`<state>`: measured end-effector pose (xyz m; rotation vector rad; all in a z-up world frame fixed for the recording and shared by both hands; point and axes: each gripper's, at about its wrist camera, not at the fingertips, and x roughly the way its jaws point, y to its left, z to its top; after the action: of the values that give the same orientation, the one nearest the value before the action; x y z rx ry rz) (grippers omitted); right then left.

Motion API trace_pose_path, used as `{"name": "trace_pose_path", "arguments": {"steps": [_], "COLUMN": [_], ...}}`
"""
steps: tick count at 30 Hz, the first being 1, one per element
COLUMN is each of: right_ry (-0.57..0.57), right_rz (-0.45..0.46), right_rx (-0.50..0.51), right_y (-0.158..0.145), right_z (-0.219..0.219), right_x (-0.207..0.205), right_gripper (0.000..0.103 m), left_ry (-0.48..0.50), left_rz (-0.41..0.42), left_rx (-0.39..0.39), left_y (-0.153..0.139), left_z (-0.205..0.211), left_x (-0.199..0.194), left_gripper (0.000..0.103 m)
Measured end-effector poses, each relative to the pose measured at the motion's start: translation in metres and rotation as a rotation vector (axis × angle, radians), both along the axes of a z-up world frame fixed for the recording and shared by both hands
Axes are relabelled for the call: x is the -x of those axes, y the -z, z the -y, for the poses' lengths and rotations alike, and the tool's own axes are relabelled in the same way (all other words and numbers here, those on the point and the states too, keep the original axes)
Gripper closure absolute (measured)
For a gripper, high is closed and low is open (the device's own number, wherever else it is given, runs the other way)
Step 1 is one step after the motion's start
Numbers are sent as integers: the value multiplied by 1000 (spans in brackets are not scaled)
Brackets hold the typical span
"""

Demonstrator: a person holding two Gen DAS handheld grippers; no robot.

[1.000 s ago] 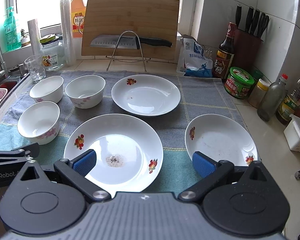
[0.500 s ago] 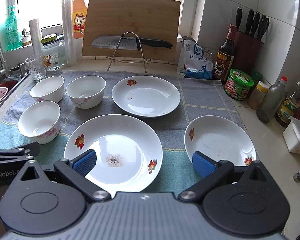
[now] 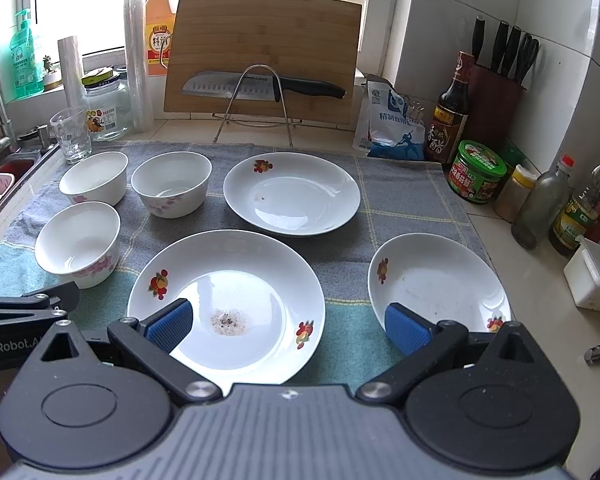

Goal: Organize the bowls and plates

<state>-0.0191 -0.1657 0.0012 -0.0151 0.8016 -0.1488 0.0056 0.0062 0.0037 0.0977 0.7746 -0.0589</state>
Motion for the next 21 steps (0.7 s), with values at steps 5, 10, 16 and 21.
{"name": "trace_pose_path", "arguments": {"steps": [5, 10, 16, 21], "right_ry": [2, 2, 4, 5], "right_rz": [2, 2, 4, 7], "right_rx": [3, 4, 11, 17], "right_y": [0, -1, -2, -3], "right_z": [-1, -2, -4, -6], "right_x": [1, 2, 3, 4], "right_gripper": [0, 0, 0, 0], "left_ry": [2, 1, 5, 8], "left_rz": [1, 4, 8, 11], "left_rx": [1, 4, 10, 14], "left_y": [0, 0, 0, 0], "left_z": [0, -1, -3, -5], "left_x": [0, 0, 3, 3], "left_gripper": [1, 1, 1, 1]}}
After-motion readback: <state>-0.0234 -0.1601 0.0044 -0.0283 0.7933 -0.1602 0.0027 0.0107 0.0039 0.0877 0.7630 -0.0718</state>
